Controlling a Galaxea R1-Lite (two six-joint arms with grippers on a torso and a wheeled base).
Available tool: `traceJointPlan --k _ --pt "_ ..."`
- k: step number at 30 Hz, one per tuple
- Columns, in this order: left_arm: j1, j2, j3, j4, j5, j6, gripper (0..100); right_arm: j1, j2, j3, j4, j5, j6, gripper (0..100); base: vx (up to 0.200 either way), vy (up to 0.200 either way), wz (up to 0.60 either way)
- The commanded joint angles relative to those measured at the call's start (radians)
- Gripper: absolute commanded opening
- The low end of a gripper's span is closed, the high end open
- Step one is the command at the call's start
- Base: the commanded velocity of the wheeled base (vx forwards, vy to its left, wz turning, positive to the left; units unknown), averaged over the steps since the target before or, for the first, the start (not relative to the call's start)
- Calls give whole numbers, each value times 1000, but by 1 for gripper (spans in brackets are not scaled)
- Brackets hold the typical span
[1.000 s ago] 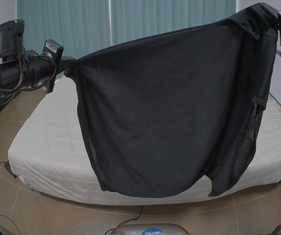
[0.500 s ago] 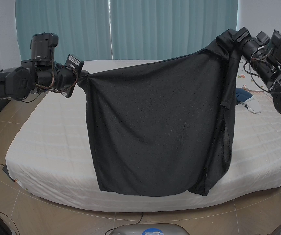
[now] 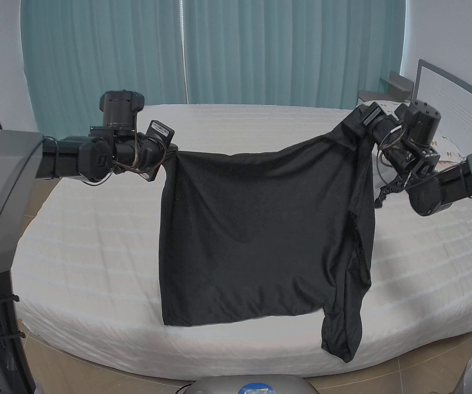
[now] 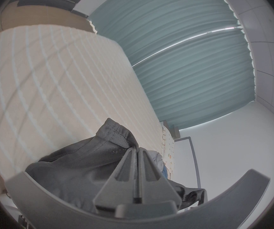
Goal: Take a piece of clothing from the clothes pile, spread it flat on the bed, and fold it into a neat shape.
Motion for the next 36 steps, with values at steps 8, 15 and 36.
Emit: traceJointPlan --k 8,15,36 --pt "-16 204 -49 -13 7 -32 0 -14 257 23 -98 -19 2 0 0 0 0" --pt "-31 290 -101 -5 19 -29 0 -25 383 -34 -102 -48 2 0 0 0 0" --pt "-8 341 -110 198 45 -30 100 -163 432 50 -63 -34 -24 100 0 0 0"
